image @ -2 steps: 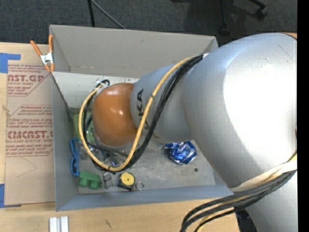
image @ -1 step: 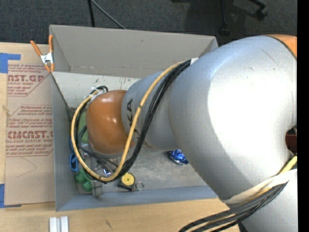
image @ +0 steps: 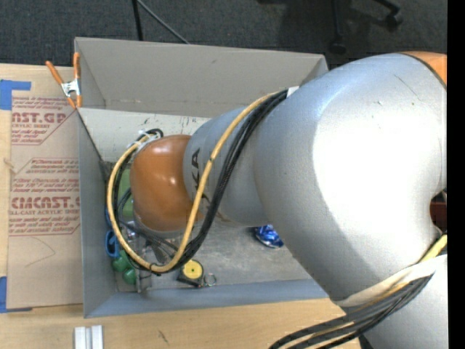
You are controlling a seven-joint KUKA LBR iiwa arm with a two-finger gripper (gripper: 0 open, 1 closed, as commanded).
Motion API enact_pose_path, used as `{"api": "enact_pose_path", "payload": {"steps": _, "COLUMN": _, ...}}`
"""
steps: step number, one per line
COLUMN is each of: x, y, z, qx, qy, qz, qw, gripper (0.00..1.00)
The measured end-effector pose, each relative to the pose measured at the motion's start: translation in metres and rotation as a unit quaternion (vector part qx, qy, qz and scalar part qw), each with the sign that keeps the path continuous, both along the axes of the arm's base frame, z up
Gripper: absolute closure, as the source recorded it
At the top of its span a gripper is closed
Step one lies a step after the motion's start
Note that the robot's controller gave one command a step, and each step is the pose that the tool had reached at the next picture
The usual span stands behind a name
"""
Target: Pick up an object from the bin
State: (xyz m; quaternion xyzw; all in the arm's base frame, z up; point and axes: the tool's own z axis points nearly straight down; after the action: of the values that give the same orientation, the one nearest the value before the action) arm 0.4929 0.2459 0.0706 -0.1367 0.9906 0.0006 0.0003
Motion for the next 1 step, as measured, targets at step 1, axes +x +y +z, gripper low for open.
{"api": "enact_pose_path", "payload": {"steps": 1, "x": 0.0312, "y": -0.0411, "z": 0.1099, "qx": 0.000, "qy": -0.0050, "qz": 0.019, "qw": 0.9998, "gripper": 1.00}}
